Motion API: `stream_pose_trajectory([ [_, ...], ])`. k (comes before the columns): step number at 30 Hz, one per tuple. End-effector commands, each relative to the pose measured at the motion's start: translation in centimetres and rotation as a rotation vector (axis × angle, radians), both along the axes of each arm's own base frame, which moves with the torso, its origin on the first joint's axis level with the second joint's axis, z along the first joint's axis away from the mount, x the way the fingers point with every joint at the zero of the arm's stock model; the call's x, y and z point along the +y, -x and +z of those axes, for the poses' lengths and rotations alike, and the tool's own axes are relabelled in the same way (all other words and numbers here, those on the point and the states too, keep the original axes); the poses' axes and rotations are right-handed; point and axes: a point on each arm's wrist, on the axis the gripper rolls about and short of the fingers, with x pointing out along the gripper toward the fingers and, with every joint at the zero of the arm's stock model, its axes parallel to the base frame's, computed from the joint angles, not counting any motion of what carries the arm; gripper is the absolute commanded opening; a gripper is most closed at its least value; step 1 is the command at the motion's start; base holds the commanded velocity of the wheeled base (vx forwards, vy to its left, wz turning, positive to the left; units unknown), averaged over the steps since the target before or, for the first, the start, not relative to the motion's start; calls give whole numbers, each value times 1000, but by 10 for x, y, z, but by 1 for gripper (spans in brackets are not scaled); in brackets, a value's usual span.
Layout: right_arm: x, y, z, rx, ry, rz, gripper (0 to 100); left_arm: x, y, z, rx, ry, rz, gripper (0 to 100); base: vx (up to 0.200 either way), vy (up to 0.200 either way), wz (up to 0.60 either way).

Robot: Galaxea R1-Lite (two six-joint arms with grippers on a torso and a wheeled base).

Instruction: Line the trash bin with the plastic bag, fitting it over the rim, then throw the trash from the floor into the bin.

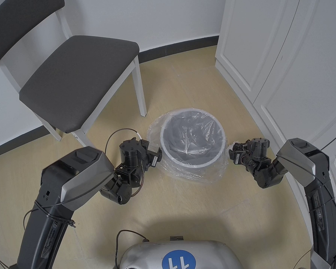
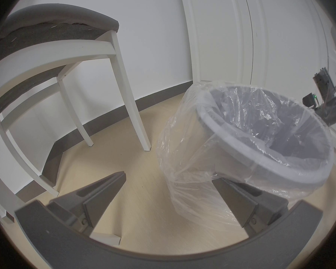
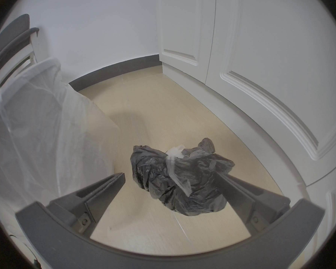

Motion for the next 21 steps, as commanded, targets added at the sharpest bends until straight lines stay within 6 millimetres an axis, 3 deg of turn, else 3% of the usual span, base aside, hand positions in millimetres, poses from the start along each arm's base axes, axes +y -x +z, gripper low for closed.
stream_pose_trajectory([
  [1, 0, -6, -31, 11, 0, -2, 100, 0, 0, 0, -1, 1, 0, 100, 0, 0, 0],
  [6, -4, -15, -42, -21, -7, -14, 100, 0, 0, 0, -1, 1, 0, 100, 0, 0, 0],
  [21, -11, -30, -44, -77, -98, -52, 100, 1, 0, 0, -1, 1, 2, 100, 0, 0, 0],
])
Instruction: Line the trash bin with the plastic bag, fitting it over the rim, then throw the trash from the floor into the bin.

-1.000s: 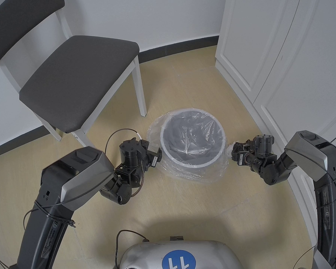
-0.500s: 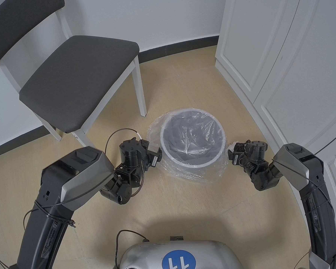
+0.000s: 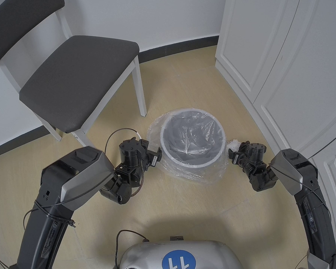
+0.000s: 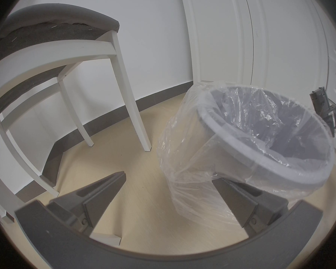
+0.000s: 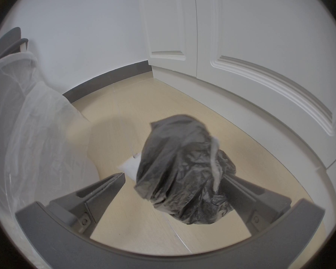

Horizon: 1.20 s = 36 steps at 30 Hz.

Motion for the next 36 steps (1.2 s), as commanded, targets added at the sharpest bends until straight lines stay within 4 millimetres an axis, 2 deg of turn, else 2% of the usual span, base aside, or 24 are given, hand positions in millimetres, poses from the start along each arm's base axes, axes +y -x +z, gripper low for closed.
stream_pose_trajectory([
  [1, -2, 0, -5, 7, -11, -6, 100, 0, 0, -1, 2, -1, 0, 100, 0, 0, 0],
  [10, -2, -1, -6, 30, -35, -10, 100, 0, 0, -1, 2, -1, 0, 100, 0, 0, 0],
  [11, -2, -1, -6, 30, -35, -10, 0, 0, 0, -1, 2, -1, 0, 100, 0, 0, 0],
  [30, -3, -1, -8, 64, -34, -17, 0, 0, 0, 0, -5, 3, 0, 100, 0, 0, 0],
  [36, -4, -1, -11, 143, -18, -45, 0, 1, 0, -1, -3, 0, 1, 100, 0, 0, 0],
])
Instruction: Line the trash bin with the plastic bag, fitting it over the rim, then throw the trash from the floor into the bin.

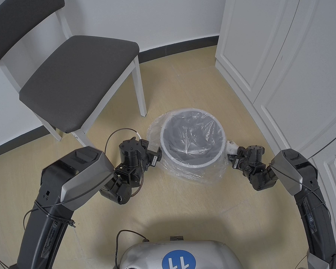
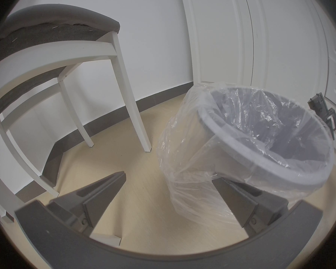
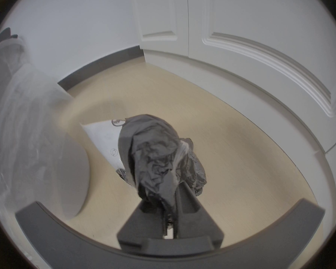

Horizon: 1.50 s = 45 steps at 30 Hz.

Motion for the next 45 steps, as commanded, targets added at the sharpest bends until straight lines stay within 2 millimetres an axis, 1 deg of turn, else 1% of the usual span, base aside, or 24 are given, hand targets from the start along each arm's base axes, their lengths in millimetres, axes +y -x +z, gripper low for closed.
stream_pose_trajectory([
  [1, -1, -1, 3, 25, 9, -22, 0, 1, 1, -1, 2, -3, 0, 100, 0, 0, 0],
  [4, -2, -2, 4, 21, 4, -31, 0, 2, 2, -1, 2, -3, 0, 100, 0, 0, 0],
  [7, -2, 1, 3, 18, 10, -35, 0, 5, 0, 8, -13, 5, 8, 100, 0, 0, 0],
  [9, -9, 6, 0, 37, 41, -39, 0, 10, -1, 15, -25, 13, 18, 100, 0, 0, 0],
  [12, -19, 16, 7, 82, 89, -36, 0, 21, -2, 16, -23, 11, 38, 100, 0, 0, 0],
  [13, -26, 23, 14, 105, 102, -41, 0, 25, -1, 17, -28, 15, 46, 100, 0, 0, 0],
  [17, -35, 32, 43, 93, 104, -57, 0, 36, 1, 25, -54, 23, 64, 100, 0, 0, 0],
  [20, -40, 39, 73, 58, 105, -68, 0, 41, 10, 30, -54, 23, 69, 100, 0, 0, 0],
  [21, -40, 39, 73, 58, 105, -68, 0, 41, 10, 30, -54, 23, 69, 100, 0, 0, 0],
  [22, -43, 46, 93, 39, 102, -70, 0, 44, 18, 33, -54, 21, 69, 100, 0, 0, 0],
  [23, -44, 47, 96, 36, 101, -71, 0, 44, 19, 33, -54, 21, 67, 100, 0, 0, 0],
  [24, -44, 53, 110, 23, 99, -69, 0, 47, 26, 35, -53, 21, 67, 100, 0, 0, 0],
  [26, -45, 60, 122, 14, 97, -69, 0, 47, 36, 37, -53, 21, 58, 100, 0, 0, 0],
  [28, -45, 60, 122, 14, 97, -69, 0, 47, 36, 37, -53, 21, 58, 100, 0, 0, 0],
  [29, -45, 71, 134, 6, 97, -68, 0, 46, 50, 36, -46, 18, 44, 100, 0, 0, 0],
  [30, -45, 77, 142, 0, 96, -67, 0, 44, 56, 37, -47, 21, 35, 100, 0, 0, 0],
  [31, -45, 78, 143, 0, 96, -67, 0, 44, 57, 37, -47, 21, 34, 100, 0, 0, 0],
  [34, -43, 101, 168, -18, 93, -59, 0, 43, 73, 48, -63, 29, 15, 100, 0, 0, 0],
  [40, -38, 135, 203, -57, 81, -14, 0, 50, 100, 68, -88, 46, 3, 100, 0, 0, 0],
  [41, -37, 136, 204, -57, 79, -12, 0, 50, 101, 68, -87, 46, 3, 100, 0, 0, 0],
  [42, -30, 150, 216, -77, 75, 15, 0, 51, 112, 77, -83, 63, -10, 100, 0, 0, 0],
  [43, -27, 158, 220, -80, 72, 31, 0, 51, 119, 82, -81, 80, -17, 100, 0, 0, 0],
  [44, -27, 160, 221, -80, 72, 33, 0, 51, 120, 83, -82, 86, -18, 100, 0, 0, 0],
  [45, -23, 171, 227, -87, 69, 62, 0, 48, 129, 91, -84, 116, -34, 100, 0, 0, 0],
])
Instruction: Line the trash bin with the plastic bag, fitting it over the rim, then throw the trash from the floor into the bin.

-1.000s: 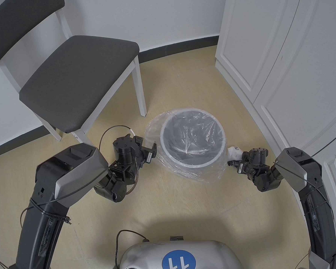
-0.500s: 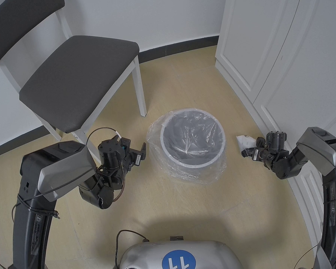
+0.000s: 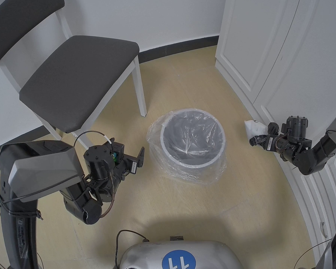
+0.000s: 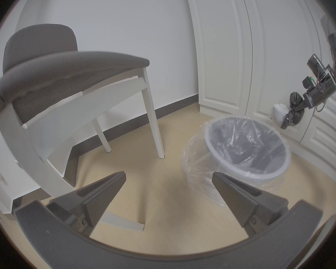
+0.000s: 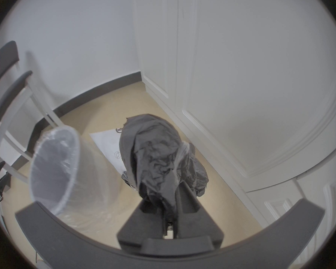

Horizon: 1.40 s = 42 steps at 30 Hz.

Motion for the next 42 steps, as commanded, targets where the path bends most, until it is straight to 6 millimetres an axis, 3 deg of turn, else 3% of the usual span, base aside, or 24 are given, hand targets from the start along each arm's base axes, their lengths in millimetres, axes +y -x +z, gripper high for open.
stream_pose_trajectory([
  [1, 20, 59, 50, -80, -22, 122, 0, -4, 43, 48, -48, 102, -64, 100, 0, 0, 0],
  [3, 25, 74, 56, -95, -27, 163, 0, -5, 52, 57, -60, 119, -76, 100, 0, 0, 0],
  [5, 34, 103, 61, -127, -15, 208, 0, -4, 63, 73, -94, 129, -88, 100, 0, 0, 0],
  [10, 34, 127, 40, -74, 60, 256, 0, 1, 80, 101, -160, 162, -104, 100, 0, 0, 0],
  [15, 21, 131, 39, -124, 262, 338, 0, 6, 108, 128, -237, 140, -135, 100, 0, 0, 0],
  [21, 17, 133, 47, -167, 563, 417, 0, 8, 110, 132, -252, 133, -132, 100, 0, 0, 0],
  [22, 13, 136, 40, -128, 685, 441, 0, 11, 107, 132, -253, 133, -119, 100, 0, 0, 0],
  [26, -7, 149, 18, -6, 837, 447, 0, 22, 101, 135, -269, 123, -75, 100, 0, 0, 0],
  [32, -26, 133, 50, -176, 1077, 380, 0, 32, 109, 153, -330, 139, -59, 100, 0, 0, 0],
  [36, -48, 110, 90, -327, 1467, 379, 0, 38, 112, 161, -358, 150, -47, 100, 0, 0, 0],
  [38, -52, 96, 107, -417, 1623, 401, 0, 39, 114, 163, -363, 152, -47, 100, 0, 0, 0],
  [42, -40, 80, 115, -483, 1714, 440, 0, 41, 115, 164, -367, 152, -45, 100, 0, 0, 0],
])
